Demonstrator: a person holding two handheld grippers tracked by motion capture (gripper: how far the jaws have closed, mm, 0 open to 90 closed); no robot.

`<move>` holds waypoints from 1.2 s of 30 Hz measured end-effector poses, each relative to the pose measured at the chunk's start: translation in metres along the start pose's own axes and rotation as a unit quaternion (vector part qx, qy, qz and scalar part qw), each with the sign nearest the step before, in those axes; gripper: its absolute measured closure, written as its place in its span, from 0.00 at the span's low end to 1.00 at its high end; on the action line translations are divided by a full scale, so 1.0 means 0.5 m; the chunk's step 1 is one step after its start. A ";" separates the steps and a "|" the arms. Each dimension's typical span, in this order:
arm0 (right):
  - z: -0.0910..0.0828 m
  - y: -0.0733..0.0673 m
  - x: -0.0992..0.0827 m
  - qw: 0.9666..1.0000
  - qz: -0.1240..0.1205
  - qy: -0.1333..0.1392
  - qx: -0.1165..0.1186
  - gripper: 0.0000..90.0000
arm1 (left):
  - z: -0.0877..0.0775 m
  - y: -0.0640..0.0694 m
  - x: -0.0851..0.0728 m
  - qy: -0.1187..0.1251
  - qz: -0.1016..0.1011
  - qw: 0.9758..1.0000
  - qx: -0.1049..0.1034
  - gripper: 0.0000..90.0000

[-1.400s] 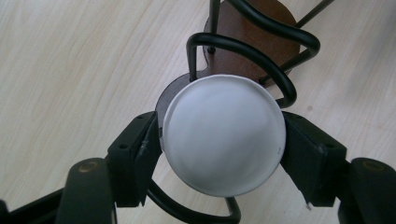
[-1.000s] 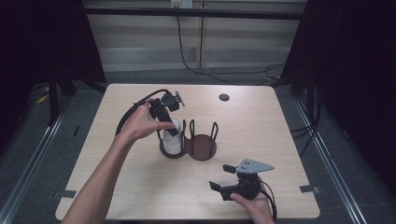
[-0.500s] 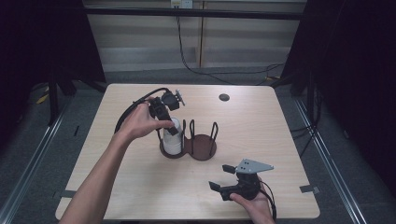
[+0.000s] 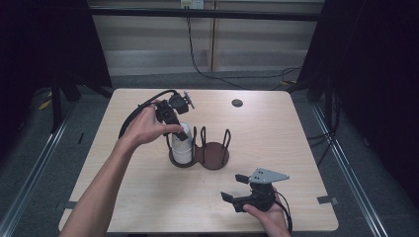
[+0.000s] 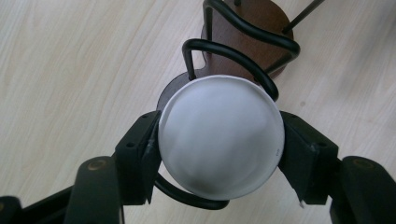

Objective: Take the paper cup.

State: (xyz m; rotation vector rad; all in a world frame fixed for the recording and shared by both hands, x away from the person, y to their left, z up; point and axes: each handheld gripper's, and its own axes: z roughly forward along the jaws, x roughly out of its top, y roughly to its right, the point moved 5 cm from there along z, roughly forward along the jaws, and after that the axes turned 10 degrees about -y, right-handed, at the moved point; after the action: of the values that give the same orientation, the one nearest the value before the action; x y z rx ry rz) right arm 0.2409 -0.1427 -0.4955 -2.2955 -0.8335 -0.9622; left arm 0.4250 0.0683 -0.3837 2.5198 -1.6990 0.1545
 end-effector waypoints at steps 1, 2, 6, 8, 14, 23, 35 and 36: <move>0.000 0.000 0.000 1.000 0.000 0.000 0.001 0.19 | -0.003 0.001 -0.001 0.005 -0.006 1.000 -0.003 0.40; 0.000 0.000 0.000 1.000 0.000 0.000 0.000 0.19 | -0.007 -0.001 -0.001 0.002 -0.003 1.000 -0.003 0.40; 0.000 0.000 0.000 1.000 0.002 0.000 0.000 0.19 | -0.010 0.000 -0.002 0.005 -0.007 1.000 -0.005 0.40; 0.000 0.001 0.000 1.000 0.003 0.001 0.000 0.19 | -0.014 -0.001 -0.002 0.012 -0.013 1.000 -0.006 0.40; 0.000 0.001 0.000 1.000 0.004 0.000 0.000 0.19 | -0.024 -0.005 -0.008 0.013 -0.009 1.000 -0.009 0.41; 0.000 0.002 0.001 1.000 0.004 0.001 -0.002 0.19 | -0.040 -0.006 -0.021 0.031 -0.016 0.999 -0.021 0.41; 0.000 0.003 0.001 1.000 0.005 0.001 -0.003 0.19 | -0.054 -0.006 -0.029 0.046 -0.017 0.999 -0.017 0.41; 0.000 0.003 0.001 1.000 0.005 0.001 -0.003 0.19 | -0.054 -0.006 -0.029 0.046 -0.017 0.999 -0.017 0.41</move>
State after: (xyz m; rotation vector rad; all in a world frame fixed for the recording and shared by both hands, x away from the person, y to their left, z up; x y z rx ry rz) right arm 0.2422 -0.1434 -0.4956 -2.3018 -0.8181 -0.9637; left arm 0.4213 0.0865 -0.3589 2.4745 -1.6100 0.2329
